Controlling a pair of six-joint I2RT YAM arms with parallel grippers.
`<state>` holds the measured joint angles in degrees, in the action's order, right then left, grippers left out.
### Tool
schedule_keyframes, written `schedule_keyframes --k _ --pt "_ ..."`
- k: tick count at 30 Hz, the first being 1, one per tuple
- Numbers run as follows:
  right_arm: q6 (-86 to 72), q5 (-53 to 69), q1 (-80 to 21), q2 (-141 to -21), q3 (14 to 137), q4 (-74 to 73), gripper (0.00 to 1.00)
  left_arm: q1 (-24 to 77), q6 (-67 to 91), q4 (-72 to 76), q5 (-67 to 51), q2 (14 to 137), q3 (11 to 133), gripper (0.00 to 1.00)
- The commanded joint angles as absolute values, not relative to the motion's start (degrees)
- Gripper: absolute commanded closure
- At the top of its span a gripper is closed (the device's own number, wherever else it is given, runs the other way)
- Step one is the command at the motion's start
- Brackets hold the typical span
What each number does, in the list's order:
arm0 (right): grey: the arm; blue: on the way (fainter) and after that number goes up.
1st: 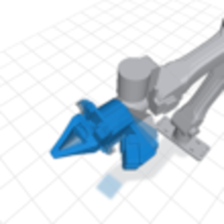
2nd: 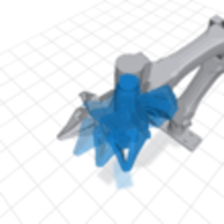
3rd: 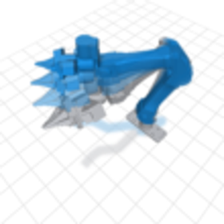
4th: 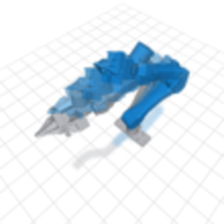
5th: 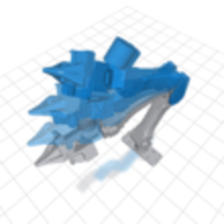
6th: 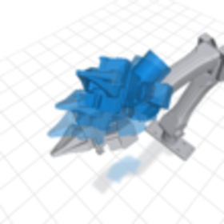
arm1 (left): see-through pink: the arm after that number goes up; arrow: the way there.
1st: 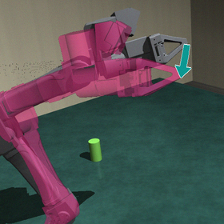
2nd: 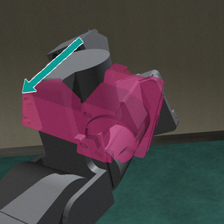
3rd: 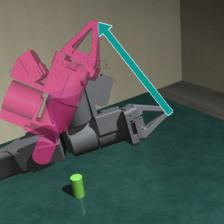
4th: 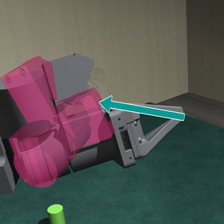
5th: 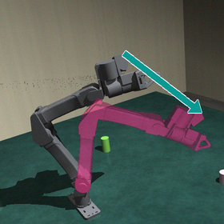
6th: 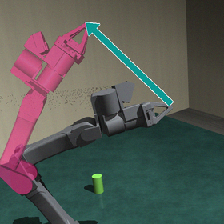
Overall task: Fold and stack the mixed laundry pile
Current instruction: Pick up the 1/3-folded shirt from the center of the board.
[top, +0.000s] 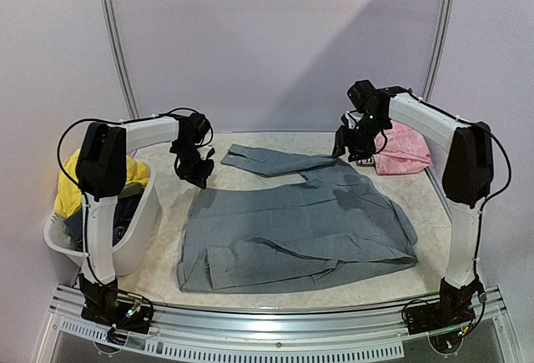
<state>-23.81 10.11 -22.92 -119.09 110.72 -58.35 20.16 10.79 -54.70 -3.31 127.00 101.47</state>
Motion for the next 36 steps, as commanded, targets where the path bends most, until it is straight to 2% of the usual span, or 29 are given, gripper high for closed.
schedule_keyframes --k 1,9,24,29,36 --pt "-17.88 7.66 -20.06 -127.95 119.65 -60.03 0.42 19.69 12.39 -54.75 -5.17 124.41 100.76 1.00" --pt "-8.53 0.50 -19.59 -136.37 127.08 -56.33 0.35 19.93 14.43 -56.42 -6.37 123.46 101.06 1.00" --pt "1.34 4.07 -19.24 -144.05 130.25 -43.66 0.39 20.31 16.00 -58.63 -7.80 122.70 99.79 1.00" --pt "0.83 5.96 -18.73 -147.01 132.35 -42.82 0.47 20.41 16.06 -59.24 -7.90 122.77 99.87 1.00" --pt "0.27 8.48 -18.08 -148.69 132.46 -42.39 0.64 20.48 16.83 -59.18 -8.02 123.40 99.70 1.00"
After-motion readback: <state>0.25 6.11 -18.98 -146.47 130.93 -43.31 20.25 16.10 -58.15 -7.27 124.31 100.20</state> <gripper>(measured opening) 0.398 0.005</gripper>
